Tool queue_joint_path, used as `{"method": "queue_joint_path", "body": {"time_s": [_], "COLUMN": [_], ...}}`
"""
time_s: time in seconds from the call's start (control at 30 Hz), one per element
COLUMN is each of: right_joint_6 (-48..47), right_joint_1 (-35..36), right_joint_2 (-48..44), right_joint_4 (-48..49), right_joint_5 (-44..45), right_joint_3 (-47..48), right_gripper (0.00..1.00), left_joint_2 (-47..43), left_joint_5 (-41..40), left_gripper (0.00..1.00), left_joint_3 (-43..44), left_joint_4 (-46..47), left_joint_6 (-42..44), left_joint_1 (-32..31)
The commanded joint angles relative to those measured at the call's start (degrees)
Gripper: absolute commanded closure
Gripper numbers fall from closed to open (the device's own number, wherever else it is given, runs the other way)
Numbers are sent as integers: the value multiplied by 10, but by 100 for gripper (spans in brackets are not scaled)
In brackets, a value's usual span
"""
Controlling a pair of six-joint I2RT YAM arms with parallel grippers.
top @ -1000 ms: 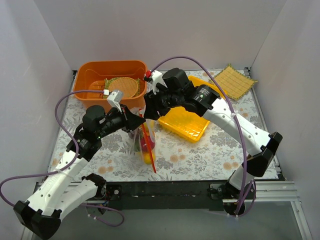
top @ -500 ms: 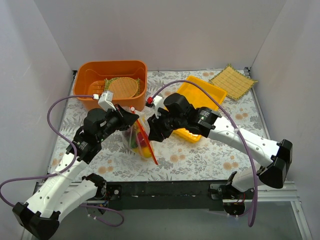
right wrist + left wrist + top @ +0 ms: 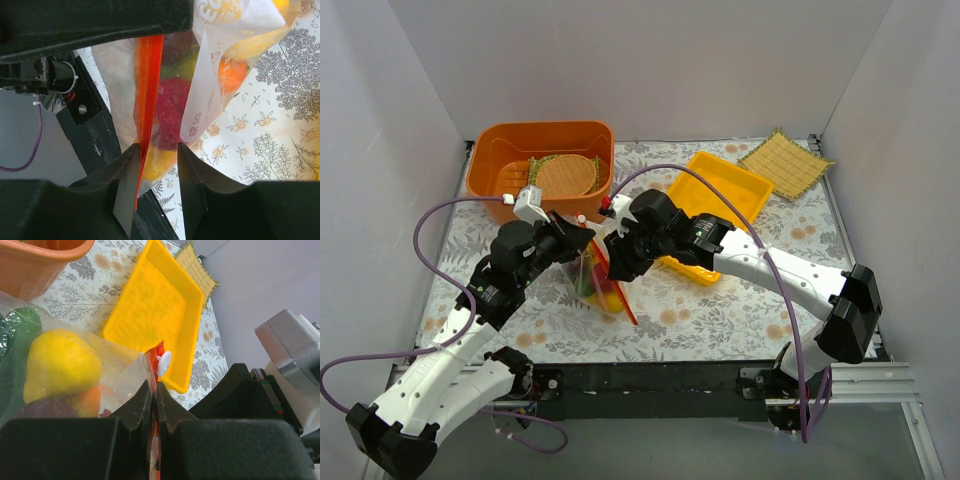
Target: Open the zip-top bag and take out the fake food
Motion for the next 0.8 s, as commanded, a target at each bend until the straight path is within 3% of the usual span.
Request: {"method": "queue_joint_path", "body": {"time_s": [0.0,0.33,0.47,0.53,0.6,0.67,0.7,0.73,0.77], "right_joint_6": [8,19,22,24,21,13,6,1,-12], "right_joint_1": [4,3,3,3,4,5,5,5,5], "right_joint_2": [5,14,16,17,22,28,30,30,30], "right_joint_4": [29,33,35,31,17,-21,-34,-64,-79], "right_joint_5": [0,-14,-19,-18,-8,18,29,41,63], "right_joint_3": [28,28,31,34,52,80,91,103,129], "right_gripper": [57,62,70,76,96,99,99,99,99], "left_joint_2": [-14,-10,-6,-6,-7,-10,-13,-15,-17], "left_joint_5": [-18,-28,-33,-35,-37,-41,-47,-48,-50], "left_gripper": [100,100,100,100,100,100,98,81,71], "left_joint_3": [-10,-21,-23,-25,-24,-18,-14,-11,-2], "left_joint_4": [31,43,46,46,46,40,37,35,32], "left_joint_6": [-9,-17,-17,-18,-14,-4,8,21,34], "left_joint_1": [-4,-6,-6,-6,-6,-6,-7,-6,-6]}}
